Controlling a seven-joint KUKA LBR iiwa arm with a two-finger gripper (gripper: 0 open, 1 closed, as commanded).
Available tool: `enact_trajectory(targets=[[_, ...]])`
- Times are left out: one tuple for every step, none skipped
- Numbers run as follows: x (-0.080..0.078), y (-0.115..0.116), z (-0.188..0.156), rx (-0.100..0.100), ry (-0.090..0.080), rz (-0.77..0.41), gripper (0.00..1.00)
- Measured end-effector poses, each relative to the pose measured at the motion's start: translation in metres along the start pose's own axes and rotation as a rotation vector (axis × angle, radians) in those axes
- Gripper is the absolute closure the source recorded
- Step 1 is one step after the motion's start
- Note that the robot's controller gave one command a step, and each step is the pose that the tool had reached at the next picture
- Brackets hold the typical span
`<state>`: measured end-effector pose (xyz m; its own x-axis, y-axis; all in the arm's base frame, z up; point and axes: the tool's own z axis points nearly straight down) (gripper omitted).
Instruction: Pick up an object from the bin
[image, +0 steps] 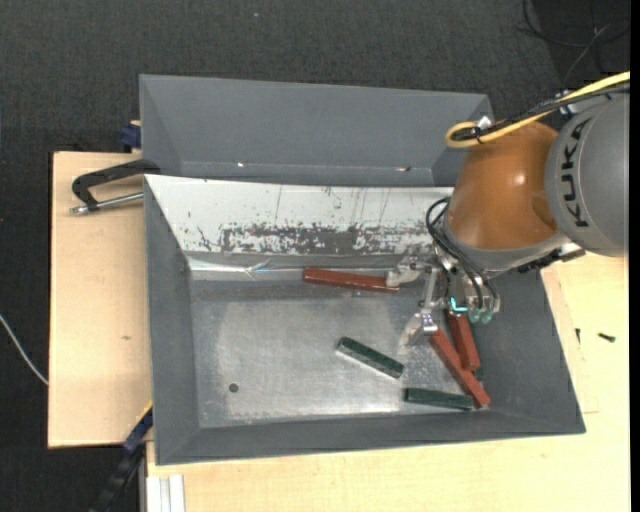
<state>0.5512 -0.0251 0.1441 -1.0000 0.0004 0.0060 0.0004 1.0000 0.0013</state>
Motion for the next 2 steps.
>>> enact_trajectory(targets=[[-0.0011,0.0,-0.0031,0.0,-0.005,0.0,0.0],[-0.0002,0.0005,-0.0007,0.001,-0.011,-0.002,0.0]])
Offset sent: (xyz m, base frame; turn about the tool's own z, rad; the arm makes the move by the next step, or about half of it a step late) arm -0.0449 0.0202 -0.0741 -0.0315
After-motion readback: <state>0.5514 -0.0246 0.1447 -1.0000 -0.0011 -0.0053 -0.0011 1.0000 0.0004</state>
